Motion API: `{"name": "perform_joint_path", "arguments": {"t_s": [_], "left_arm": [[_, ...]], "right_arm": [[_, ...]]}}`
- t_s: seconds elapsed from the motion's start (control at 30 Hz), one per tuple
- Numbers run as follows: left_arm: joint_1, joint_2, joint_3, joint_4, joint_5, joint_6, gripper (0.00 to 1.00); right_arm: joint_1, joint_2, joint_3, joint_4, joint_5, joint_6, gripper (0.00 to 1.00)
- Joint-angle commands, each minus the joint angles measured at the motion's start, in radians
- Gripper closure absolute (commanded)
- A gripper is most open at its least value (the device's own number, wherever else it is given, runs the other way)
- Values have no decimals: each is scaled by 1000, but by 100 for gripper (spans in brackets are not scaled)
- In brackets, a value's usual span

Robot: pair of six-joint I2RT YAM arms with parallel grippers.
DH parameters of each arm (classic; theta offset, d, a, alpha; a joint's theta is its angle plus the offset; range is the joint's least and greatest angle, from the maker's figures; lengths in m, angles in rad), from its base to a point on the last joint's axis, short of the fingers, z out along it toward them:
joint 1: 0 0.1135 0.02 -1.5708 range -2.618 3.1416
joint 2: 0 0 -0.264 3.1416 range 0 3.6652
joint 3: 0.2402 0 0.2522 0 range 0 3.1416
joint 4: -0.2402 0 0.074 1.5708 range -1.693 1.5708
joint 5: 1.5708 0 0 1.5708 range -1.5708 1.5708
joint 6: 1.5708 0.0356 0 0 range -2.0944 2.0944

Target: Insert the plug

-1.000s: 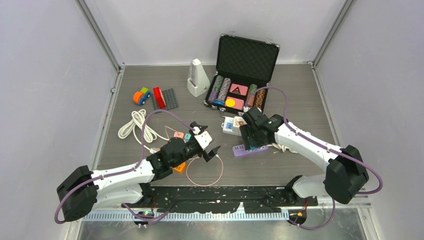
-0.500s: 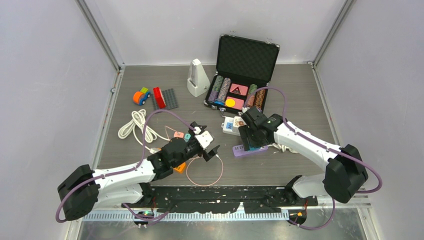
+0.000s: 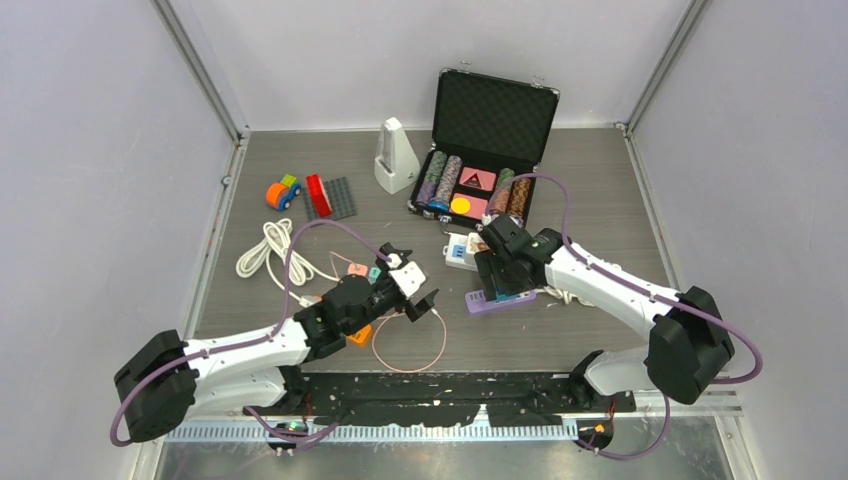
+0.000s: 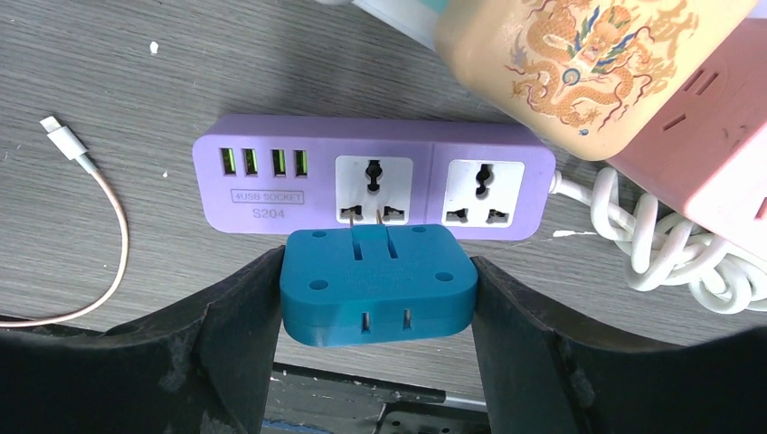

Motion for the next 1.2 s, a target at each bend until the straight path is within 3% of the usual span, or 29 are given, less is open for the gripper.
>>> {"name": "perform_joint_path", "arguments": {"t_s": [0.0, 0.3, 0.5, 1.17], "left_arm": [[3, -18, 24, 23, -17, 9, 0], [3, -14, 23, 23, -17, 12, 0], [3, -10, 23, 22, -18, 12, 0], [4, -16, 17, 19, -35, 20, 0]], "right_arm": [[14, 14, -13, 20, 47, 25, 69], [17, -2, 4, -18, 114, 32, 69], [26, 12, -13, 12, 67, 34, 69], [143, 66, -98, 63, 131, 159, 72]]}}
